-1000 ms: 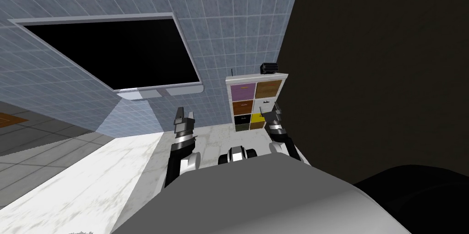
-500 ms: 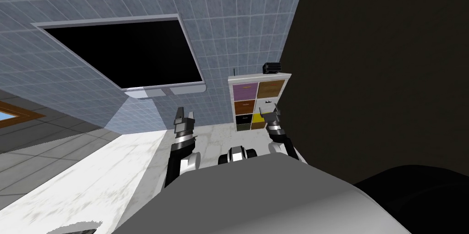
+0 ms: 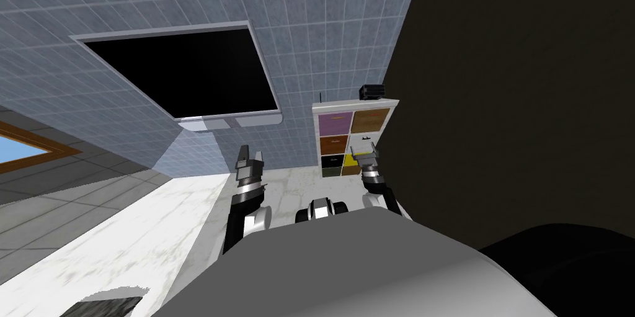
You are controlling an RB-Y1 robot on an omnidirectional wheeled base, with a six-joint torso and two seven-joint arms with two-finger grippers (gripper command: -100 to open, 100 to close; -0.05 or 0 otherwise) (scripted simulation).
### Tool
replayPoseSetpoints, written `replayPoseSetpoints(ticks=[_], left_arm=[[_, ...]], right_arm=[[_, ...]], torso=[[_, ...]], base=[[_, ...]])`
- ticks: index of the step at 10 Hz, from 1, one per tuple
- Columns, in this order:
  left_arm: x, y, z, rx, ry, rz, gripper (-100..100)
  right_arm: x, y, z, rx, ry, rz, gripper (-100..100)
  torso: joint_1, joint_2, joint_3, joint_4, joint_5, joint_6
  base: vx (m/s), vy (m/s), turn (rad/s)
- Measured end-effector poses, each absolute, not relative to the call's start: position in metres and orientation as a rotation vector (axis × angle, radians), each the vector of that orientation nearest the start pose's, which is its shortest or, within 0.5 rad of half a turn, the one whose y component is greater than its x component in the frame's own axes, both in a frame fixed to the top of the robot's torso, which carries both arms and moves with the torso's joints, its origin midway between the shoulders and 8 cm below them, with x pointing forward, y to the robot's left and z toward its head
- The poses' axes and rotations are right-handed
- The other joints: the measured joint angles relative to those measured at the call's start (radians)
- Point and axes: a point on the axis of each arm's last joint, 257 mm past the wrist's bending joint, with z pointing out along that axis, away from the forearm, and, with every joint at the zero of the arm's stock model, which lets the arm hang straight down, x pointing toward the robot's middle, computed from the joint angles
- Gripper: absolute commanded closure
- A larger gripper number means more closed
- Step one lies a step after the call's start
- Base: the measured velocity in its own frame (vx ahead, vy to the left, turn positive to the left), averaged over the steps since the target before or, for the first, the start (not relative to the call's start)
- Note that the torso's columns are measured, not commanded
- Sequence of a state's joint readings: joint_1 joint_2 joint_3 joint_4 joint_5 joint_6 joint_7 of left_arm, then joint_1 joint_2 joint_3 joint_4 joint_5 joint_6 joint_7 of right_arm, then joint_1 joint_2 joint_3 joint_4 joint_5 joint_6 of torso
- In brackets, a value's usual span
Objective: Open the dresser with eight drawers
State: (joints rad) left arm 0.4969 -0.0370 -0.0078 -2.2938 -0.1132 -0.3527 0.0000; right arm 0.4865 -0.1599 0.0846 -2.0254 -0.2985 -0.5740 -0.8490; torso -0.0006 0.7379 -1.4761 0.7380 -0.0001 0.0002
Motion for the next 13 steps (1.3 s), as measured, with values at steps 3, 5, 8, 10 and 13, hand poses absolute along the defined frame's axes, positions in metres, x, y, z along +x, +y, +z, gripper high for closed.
replayPoseSetpoints(ticks=[3,5,8,10,13], left_arm=[[0.366,0.274,0.002,-0.724,0.733,-1.202,0],[0.366,0.274,0.002,-0.724,0.733,-1.202,0],[0.366,0.274,0.002,-0.724,0.733,-1.202,0],[0.366,0.274,0.002,-0.724,0.733,-1.202,0],[0.366,0.274,0.002,-0.724,0.733,-1.202,0]], right_arm=[[0.375,-0.292,-0.088,1.34,0.196,2.294,-100],[0.376,-0.294,-0.097,1.382,0.129,2.349,-100],[0.378,-0.297,-0.105,1.433,0.036,2.425,-100],[0.38,-0.3,-0.111,1.466,-0.028,2.471,-100],[0.38,-0.301,-0.12,1.512,-0.133,2.54,-100]], torso=[[0.0,0.0,0.0,0.0,0.0,0.0],[0.001,0.0,0.0,0.0,0.0,0.0],[0.001,0.0,0.0,0.0,0.0,0.0],[0.001,0.0,0.0,0.0,0.0,-0.001],[0.001,0.0,0.0,0.0,0.0,-0.001]], base=[[-0.007,0.022,0.056],[-0.005,0.019,0.029],[-0.004,0.021,0.06],[0.0,0.019,0.093],[0.003,0.014,0.061]])
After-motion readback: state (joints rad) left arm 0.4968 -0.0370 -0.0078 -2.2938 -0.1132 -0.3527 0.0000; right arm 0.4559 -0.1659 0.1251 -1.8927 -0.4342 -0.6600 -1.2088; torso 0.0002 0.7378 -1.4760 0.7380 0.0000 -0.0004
